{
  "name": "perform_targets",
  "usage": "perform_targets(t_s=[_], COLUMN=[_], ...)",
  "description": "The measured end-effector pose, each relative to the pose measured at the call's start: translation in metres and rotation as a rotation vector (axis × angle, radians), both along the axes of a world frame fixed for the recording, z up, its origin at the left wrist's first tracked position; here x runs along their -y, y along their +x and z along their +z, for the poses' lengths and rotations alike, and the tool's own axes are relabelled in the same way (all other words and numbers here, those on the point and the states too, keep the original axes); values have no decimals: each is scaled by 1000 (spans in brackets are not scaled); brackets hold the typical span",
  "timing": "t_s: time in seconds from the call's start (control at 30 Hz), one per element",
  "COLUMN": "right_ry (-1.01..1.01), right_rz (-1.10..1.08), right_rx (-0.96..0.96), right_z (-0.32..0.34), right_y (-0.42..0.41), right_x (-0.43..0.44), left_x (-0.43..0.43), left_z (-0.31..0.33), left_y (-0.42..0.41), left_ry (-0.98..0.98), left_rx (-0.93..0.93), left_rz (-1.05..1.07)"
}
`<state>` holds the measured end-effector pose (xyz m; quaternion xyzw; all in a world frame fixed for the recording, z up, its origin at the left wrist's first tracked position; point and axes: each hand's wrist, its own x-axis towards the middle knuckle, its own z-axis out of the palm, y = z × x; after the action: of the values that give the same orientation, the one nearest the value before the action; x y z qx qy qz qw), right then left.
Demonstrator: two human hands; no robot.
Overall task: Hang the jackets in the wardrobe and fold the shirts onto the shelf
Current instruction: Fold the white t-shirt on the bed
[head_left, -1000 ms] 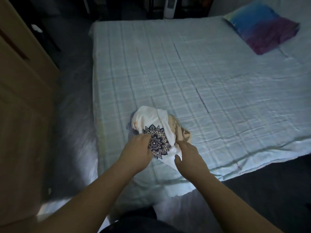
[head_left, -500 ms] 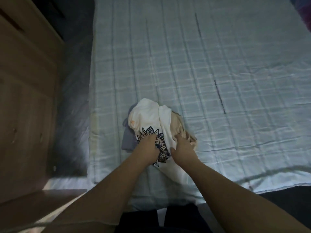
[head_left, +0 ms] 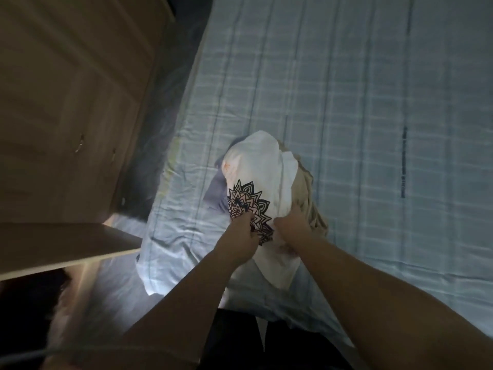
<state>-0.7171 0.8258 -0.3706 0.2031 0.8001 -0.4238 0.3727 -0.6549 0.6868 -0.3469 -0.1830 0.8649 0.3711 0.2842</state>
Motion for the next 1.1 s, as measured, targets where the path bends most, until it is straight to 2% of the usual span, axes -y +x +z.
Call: perform_targets(t_s=[0.17,0.37,0.47,0.63,0.8,0.9,1.1], right_ry=[-214,-858,-1034,-1140,-1133,-1151,-1248], right_rz=[-141,-425,-486,-592,-599,-613,-593], right_rx=[4,40,50,35,-39,-106,-308], right_z=[37,114,146,193,243,274,323], right_y=[3,24,39,85,131,150,154], right_x=[-31,-35,-34,-41,-64,-85,-136], left_x=[-13,-25,-30,-39,-44,-48,-89], left_z=[26,63,82,111,142,163,238], left_y=[29,63,78,116,158,170,164], left_ry=[16,126,163,194,82,116,192], left_rx=[-87,-233,-316,-446,-494,-538,-722], left_rz=[25,-15,-11,67,113,183,186])
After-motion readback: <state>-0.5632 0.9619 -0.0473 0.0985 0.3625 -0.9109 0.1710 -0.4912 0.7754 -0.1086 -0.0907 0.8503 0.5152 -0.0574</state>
